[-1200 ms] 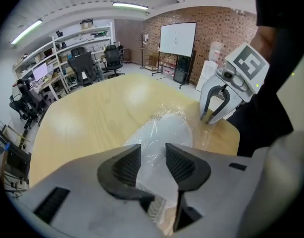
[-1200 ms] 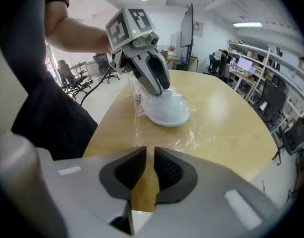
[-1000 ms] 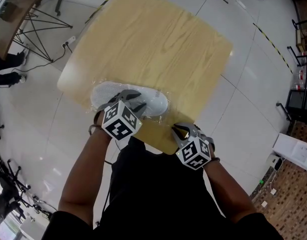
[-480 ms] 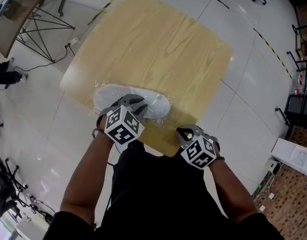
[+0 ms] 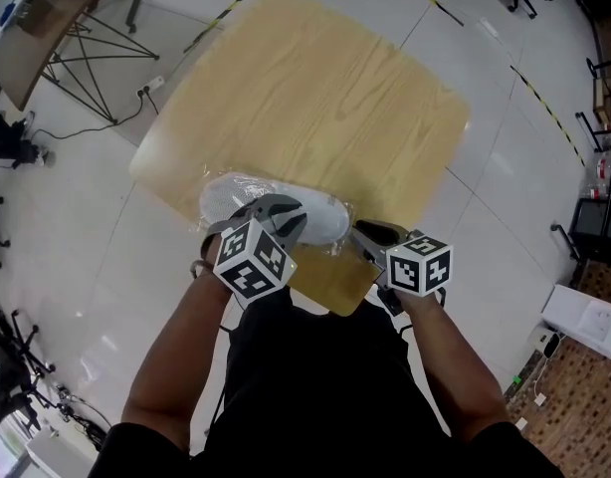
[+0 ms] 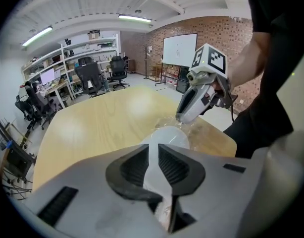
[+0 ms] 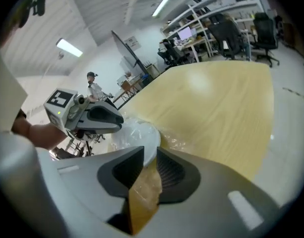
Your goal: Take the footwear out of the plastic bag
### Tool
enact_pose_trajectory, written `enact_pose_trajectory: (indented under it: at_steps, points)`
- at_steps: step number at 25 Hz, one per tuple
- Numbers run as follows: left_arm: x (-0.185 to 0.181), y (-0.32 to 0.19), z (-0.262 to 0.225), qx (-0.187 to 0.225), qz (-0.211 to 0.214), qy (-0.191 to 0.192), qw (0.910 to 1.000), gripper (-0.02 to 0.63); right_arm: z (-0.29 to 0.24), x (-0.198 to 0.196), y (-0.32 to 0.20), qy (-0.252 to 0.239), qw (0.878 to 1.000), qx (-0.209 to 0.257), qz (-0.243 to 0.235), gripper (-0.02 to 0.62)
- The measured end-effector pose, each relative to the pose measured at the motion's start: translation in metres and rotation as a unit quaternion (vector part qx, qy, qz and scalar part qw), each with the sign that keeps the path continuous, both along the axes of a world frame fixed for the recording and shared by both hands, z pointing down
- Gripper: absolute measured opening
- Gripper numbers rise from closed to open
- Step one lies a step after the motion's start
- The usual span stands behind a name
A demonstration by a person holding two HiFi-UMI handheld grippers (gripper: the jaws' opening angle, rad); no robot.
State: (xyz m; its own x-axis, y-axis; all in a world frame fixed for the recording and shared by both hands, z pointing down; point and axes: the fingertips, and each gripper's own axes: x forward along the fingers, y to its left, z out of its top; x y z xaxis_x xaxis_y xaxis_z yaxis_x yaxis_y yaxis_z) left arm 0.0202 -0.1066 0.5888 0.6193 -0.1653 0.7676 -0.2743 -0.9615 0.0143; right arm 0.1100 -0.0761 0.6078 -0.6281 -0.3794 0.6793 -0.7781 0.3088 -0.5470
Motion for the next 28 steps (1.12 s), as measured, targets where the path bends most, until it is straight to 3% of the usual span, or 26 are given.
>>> enact_pose_trajectory:
  at_steps: [5,11,18,22,28]
  points:
    - [-0.001,0.014,0.0,0.009,0.038,-0.01,0.9992,0.124,0.016,-0.007,-0.001,-0.014,0.998,-0.039,0.037,0.152]
    - [-0.002,0.017,0.017,-0.011,0.033,-0.033,0.9989,0.133,0.018,-0.023,-0.006,-0.075,0.991,-0.082,0.069,0.156]
    - [-0.011,0.019,0.013,0.021,0.065,-0.066,0.9955,0.078,0.003,-0.026,0.001,-0.095,0.992,-0.072,0.043,0.084]
    - [-0.016,0.021,0.008,0.074,0.115,-0.105,0.9851,0.066,-0.007,-0.023,0.002,-0.089,0.994,-0.053,0.022,0.071]
    - [-0.022,0.018,0.007,0.086,0.111,-0.116,0.9833,0.057,-0.019,-0.017,0.0,-0.083,0.996,-0.034,0.018,0.061]
